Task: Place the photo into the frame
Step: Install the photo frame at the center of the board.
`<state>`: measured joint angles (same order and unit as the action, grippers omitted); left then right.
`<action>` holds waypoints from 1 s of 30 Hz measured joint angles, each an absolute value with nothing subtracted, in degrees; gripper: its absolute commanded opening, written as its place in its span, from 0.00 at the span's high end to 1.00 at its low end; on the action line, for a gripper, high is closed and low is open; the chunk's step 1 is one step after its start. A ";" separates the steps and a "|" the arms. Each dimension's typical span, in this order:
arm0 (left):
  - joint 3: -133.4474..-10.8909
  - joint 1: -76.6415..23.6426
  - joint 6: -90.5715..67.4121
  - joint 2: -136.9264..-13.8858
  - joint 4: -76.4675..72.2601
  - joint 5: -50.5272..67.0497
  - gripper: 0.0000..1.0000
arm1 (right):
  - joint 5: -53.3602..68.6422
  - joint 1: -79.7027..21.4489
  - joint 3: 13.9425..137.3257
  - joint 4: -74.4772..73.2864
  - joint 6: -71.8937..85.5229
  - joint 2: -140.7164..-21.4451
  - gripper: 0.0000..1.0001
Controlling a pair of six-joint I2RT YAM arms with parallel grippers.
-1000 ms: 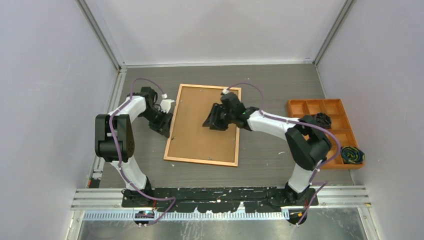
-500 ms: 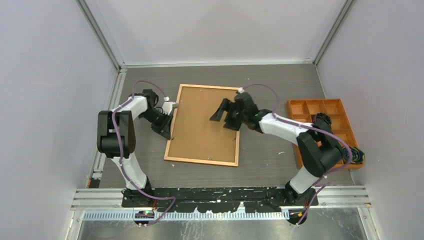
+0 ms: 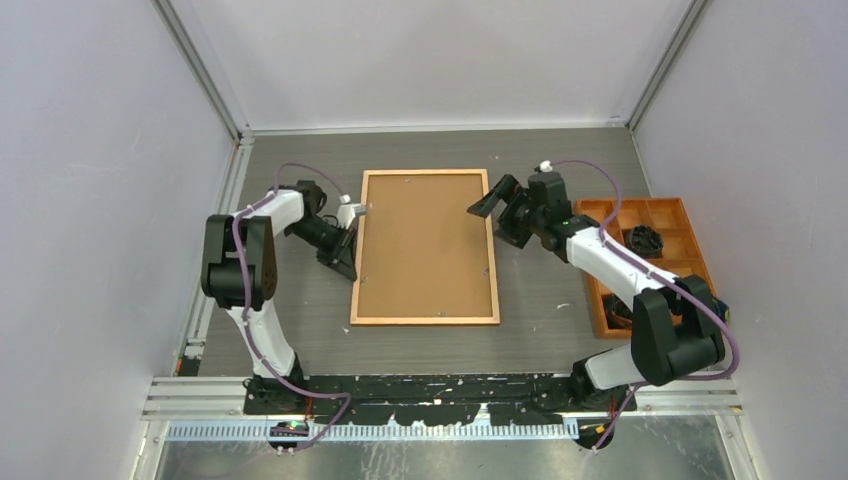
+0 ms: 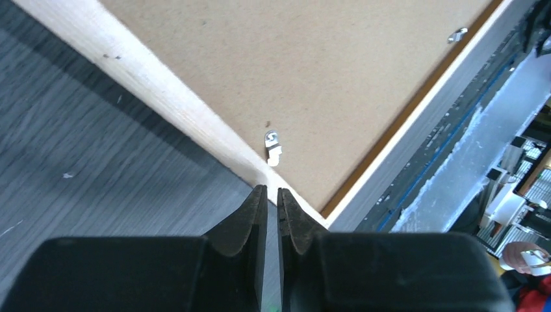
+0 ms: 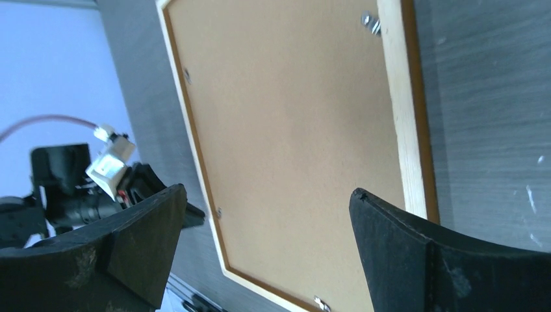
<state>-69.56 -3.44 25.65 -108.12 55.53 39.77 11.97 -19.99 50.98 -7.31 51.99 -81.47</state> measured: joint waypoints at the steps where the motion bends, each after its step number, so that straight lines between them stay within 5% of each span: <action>1: -70.11 -3.53 25.76 -108.12 56.21 40.27 0.85 | 13.34 -18.90 50.98 -5.65 52.84 -81.38 0.00; 7: -76.18 -1.08 27.03 -106.26 61.78 42.52 0.68 | 13.47 -19.73 52.75 -5.02 54.04 -83.64 0.00; 14: -77.71 3.33 25.85 -103.83 61.52 42.04 0.57 | 6.83 -36.16 60.80 -7.18 53.69 -90.59 0.29; 19: -77.17 1.74 21.52 -109.21 58.28 41.89 0.53 | 4.95 -45.63 65.93 -3.90 54.41 -99.24 0.34; 30: -74.96 -1.58 17.45 -111.28 53.89 40.77 0.70 | 6.57 -53.17 67.68 5.87 60.01 -112.46 0.39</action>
